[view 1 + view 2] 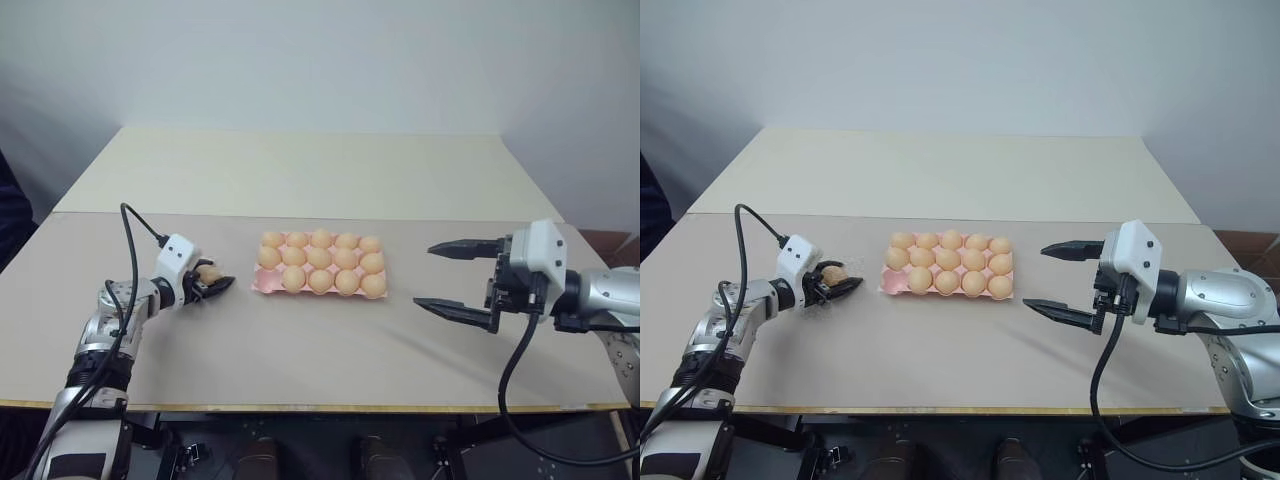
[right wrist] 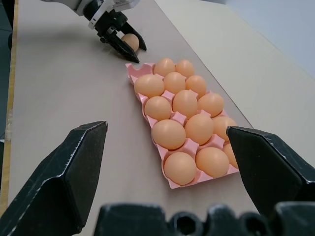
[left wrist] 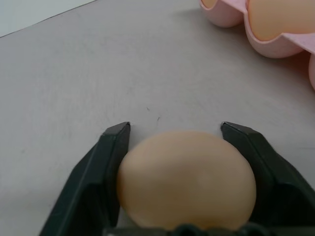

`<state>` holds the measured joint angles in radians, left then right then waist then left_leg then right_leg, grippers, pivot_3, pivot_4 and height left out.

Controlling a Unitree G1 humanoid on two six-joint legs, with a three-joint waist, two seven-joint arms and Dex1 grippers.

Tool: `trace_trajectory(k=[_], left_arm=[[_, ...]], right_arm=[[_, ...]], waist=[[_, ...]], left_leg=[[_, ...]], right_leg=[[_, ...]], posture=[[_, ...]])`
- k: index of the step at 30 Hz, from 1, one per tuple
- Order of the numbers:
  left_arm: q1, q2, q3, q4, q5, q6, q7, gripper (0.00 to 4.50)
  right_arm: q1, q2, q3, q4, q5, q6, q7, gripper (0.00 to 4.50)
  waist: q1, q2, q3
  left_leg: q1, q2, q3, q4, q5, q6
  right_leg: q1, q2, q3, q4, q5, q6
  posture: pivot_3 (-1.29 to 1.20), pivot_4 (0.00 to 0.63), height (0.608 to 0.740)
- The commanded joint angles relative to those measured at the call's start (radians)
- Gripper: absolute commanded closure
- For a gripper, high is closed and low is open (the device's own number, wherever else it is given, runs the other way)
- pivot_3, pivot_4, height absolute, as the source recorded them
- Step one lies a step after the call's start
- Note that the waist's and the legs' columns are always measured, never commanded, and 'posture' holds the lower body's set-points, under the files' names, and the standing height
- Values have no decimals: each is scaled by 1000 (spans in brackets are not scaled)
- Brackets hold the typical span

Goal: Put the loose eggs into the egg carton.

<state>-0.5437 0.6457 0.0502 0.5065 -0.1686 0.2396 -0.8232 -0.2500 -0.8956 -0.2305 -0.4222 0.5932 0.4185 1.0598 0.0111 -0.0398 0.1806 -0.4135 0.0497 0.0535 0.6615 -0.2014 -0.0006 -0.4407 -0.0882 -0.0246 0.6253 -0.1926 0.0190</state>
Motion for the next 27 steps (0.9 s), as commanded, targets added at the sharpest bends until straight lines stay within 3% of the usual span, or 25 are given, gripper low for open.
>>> trace_trajectory(k=[1,10,18,24,27], left_arm=[[18,22,28,-55,-8,-11,-4,1990],[-18,-43,10,-272,-102,9,-79,1990],[-56,-106,-83,-242,-55,-3,-114,1990],[-53,-85,-76,-260,-67,2,-145,15],[-40,-63,-36,-302,-83,-1,-135,15]], right_arm=[[0,-4,-40,-21,10,-16,-12,0],[-2,2,-29,-12,-1,-32,-13,0],[2,2,-31,-26,-1,-29,-32,0],[11,0,-40,-39,4,-25,-47,0],[10,2,-37,-39,6,-26,-52,0]], waist=[[-1,0,0],[9,0,0],[-2,0,0],[1,0,0],[1,0,0]], left_leg=[[0,0,0,0,0,0],[-1,-1,0,0,0,0],[0,0,0,1,0,0],[1,0,0,1,0,0],[0,0,0,1,0,0]], right_leg=[[0,0,0,0,0,0],[0,-1,0,0,0,0],[0,1,1,0,0,1],[1,1,2,1,0,0],[1,1,2,0,0,1]], posture=[[0,150,740],[0,150,740],[0,150,740],[0,150,740],[0,150,740]])
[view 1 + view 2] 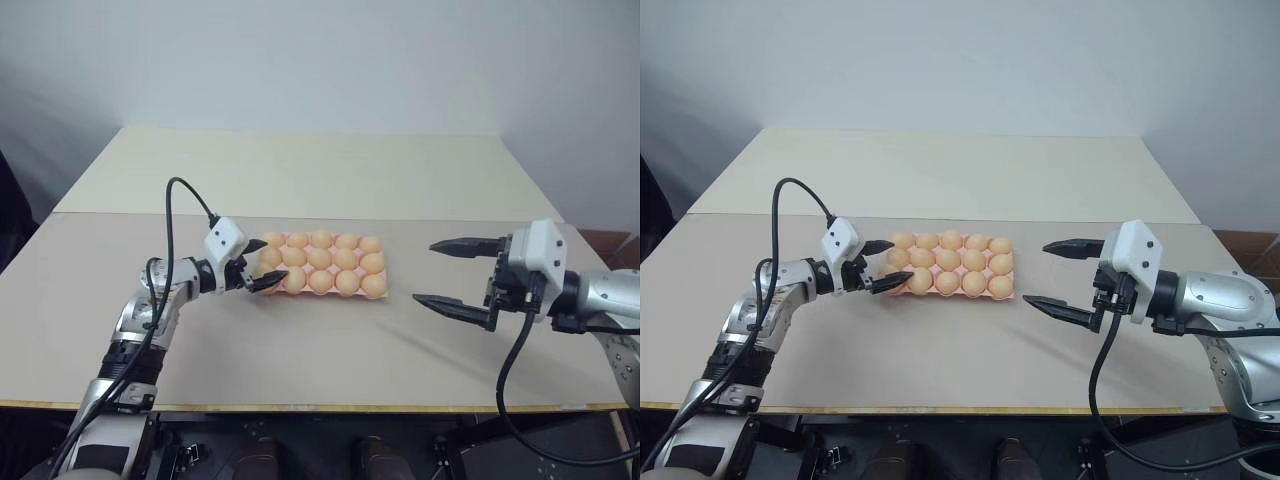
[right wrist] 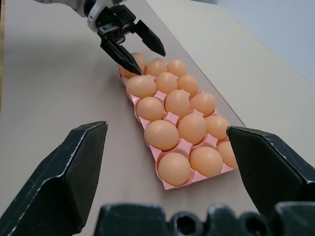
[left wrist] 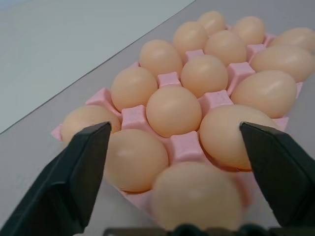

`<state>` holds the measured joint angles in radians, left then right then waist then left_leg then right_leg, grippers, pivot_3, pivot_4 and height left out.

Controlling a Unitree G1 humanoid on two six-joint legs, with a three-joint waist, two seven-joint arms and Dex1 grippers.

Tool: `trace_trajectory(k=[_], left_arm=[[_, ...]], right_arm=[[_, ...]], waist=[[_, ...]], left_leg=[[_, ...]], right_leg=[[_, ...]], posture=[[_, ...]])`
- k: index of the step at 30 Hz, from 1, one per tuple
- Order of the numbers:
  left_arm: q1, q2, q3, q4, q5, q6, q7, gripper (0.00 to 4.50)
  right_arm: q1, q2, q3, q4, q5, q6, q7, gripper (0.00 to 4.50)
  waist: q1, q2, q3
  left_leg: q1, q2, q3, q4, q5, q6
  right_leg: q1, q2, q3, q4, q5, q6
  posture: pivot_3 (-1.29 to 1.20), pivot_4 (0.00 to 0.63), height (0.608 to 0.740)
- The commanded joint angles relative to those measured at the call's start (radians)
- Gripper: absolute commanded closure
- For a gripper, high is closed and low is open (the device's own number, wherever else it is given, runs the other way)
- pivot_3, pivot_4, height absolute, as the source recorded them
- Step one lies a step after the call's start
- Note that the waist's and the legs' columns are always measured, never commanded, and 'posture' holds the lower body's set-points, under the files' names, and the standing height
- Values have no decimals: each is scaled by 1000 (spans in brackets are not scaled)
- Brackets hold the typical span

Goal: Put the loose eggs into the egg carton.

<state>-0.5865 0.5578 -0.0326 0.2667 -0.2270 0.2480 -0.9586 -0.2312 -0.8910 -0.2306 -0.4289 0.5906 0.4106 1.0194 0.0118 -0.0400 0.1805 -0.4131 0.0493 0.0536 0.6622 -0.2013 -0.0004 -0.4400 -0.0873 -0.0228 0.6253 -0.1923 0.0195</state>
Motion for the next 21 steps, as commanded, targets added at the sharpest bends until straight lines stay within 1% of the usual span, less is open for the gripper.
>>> trace_trajectory(k=[1,3,5,7,10,13,15,17,19,21], left_arm=[[9,36,62,-80,-32,-12,2,15],[25,63,92,-121,-59,1,-12,15],[65,120,159,-186,-121,25,-54,15],[120,186,217,-242,-154,26,-87,15],[231,284,309,-323,-191,41,-124,15],[374,348,446,-433,-270,101,-151,15],[491,369,557,-523,-327,152,-169,15],[599,364,659,-605,-375,201,-167,15],[678,346,721,-672,-402,242,-135,15],[735,325,751,-730,-413,268,-97,15]], right_arm=[[-10,-3,-35,-31,9,-19,-10,0],[-15,-1,-32,-28,10,-21,-8,0],[-27,6,-20,-21,10,-26,-7,0],[-37,12,-13,-11,12,-30,-1,0],[-45,17,-7,15,10,-44,21,0],[-54,20,6,47,9,-52,44,0],[-61,18,16,67,11,-52,62,0],[-72,15,27,95,8,-55,86,0],[-82,19,37,122,0,-58,96,0],[-98,26,57,155,-35,-70,85,0]], waist=[[0,0,0],[-3,0,0],[-7,0,0],[-16,0,0],[-20,0,0],[-21,0,0],[-22,0,0],[-21,0,0],[-17,0,0],[-13,0,0]], left_leg=[[0,0,0,0,0,0],[-1,0,0,0,0,0],[0,0,0,0,0,0],[0,1,0,0,0,0],[1,2,0,0,0,0],[1,2,1,0,0,0],[1,1,1,0,0,0],[2,1,2,0,0,0],[1,1,2,0,0,0],[2,1,2,0,0,-1]], right_leg=[[0,0,0,0,0,0],[-1,0,0,0,0,0],[-1,0,0,0,0,0],[-1,1,0,0,0,0],[-1,1,0,0,0,-1],[-1,0,1,0,-3,-6],[-1,-1,1,0,-4,-6],[-1,-2,1,0,-4,-6],[-1,-2,0,0,-4,-6],[-1,-2,0,0,-4,-7]], posture=[[0,150,740],[0,150,740],[0,150,740],[0,150,740],[0,150,740],[0,150,740],[0,150,740],[0,150,740],[0,150,740],[0,150,740]])
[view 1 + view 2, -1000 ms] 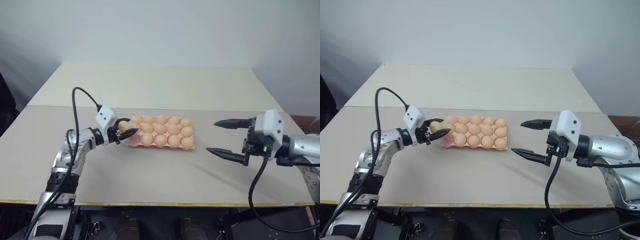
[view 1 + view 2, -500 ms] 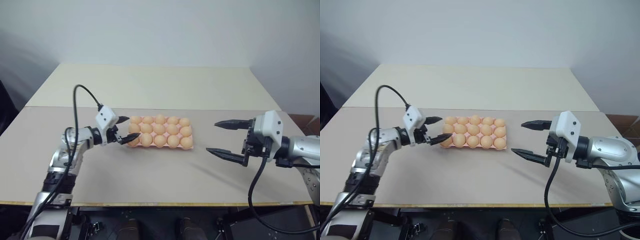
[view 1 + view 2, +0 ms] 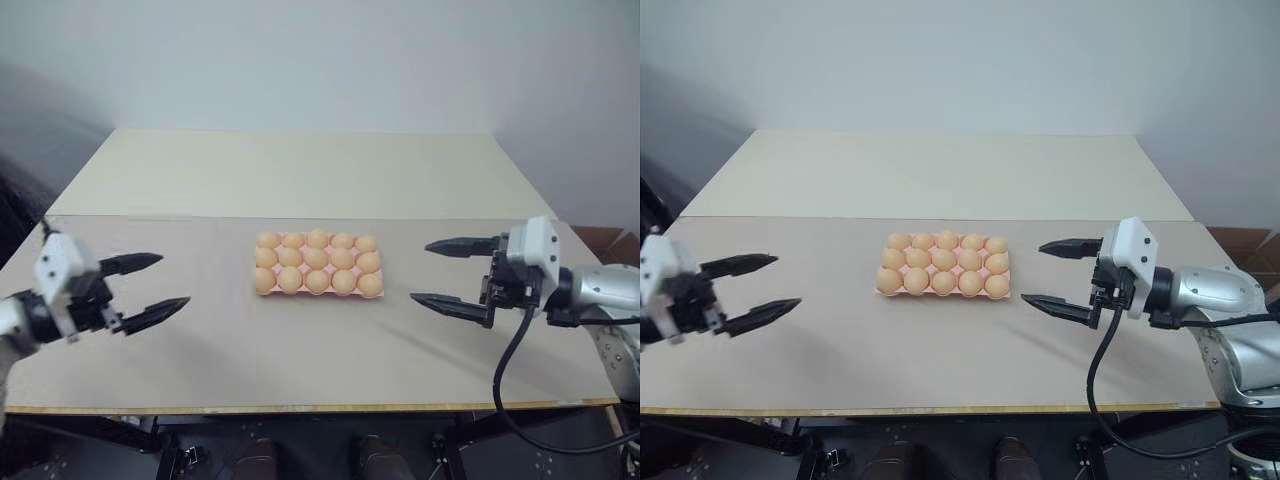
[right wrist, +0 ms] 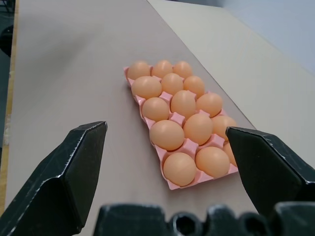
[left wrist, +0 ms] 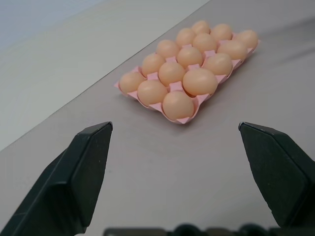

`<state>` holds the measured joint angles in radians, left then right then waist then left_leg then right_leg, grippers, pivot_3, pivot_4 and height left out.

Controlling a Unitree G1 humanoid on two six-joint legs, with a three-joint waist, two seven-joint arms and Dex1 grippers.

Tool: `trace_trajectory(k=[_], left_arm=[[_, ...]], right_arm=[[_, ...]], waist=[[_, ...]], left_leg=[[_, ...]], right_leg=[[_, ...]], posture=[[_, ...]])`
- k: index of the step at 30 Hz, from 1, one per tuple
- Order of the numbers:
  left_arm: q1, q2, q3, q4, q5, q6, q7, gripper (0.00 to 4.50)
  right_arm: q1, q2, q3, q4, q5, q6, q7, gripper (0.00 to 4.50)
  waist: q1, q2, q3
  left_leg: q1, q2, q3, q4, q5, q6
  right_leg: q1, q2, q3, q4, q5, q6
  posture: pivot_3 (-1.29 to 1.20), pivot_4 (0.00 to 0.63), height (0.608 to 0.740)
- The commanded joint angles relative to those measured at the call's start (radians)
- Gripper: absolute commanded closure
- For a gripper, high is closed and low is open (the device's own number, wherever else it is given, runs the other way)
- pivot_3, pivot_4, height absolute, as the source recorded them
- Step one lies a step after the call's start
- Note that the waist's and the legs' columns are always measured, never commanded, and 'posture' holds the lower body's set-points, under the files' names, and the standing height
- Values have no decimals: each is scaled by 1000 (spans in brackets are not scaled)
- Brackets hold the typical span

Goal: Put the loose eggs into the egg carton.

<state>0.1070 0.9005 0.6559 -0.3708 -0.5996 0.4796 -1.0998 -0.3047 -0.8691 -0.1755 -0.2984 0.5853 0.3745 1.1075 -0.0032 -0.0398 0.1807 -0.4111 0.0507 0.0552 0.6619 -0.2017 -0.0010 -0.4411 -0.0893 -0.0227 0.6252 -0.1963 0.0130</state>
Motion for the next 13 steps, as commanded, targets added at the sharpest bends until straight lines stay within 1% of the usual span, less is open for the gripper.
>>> trace_trajectory(k=[1,5,8,11,13], left_arm=[[65,-30,73,-121,-51,50,63,15],[135,-66,116,-234,-107,109,133,15],[163,-85,143,-286,-148,133,173,15],[185,-83,155,-309,-175,144,184,15],[175,-68,157,-292,-198,152,186,15]], right_arm=[[-31,8,8,37,-34,-36,-3,0],[-40,18,8,58,-29,-33,10,0],[-48,15,6,74,-31,-27,13,0],[-46,9,2,78,-32,-26,17,0],[-43,5,-1,72,-28,-23,21,0]], waist=[[5,0,0],[8,0,0],[10,0,0],[11,0,0],[11,0,0]], left_leg=[[1,0,0,0,0,0],[1,0,0,0,0,0],[1,0,0,0,0,0],[1,0,1,0,0,0],[1,0,1,0,0,0]], right_leg=[[1,0,0,0,0,0],[0,0,0,0,0,0],[0,1,0,0,0,0],[0,1,1,0,0,0],[0,1,1,0,0,0]], posture=[[0,150,740],[0,150,740],[0,150,740],[0,150,740],[0,150,740]])
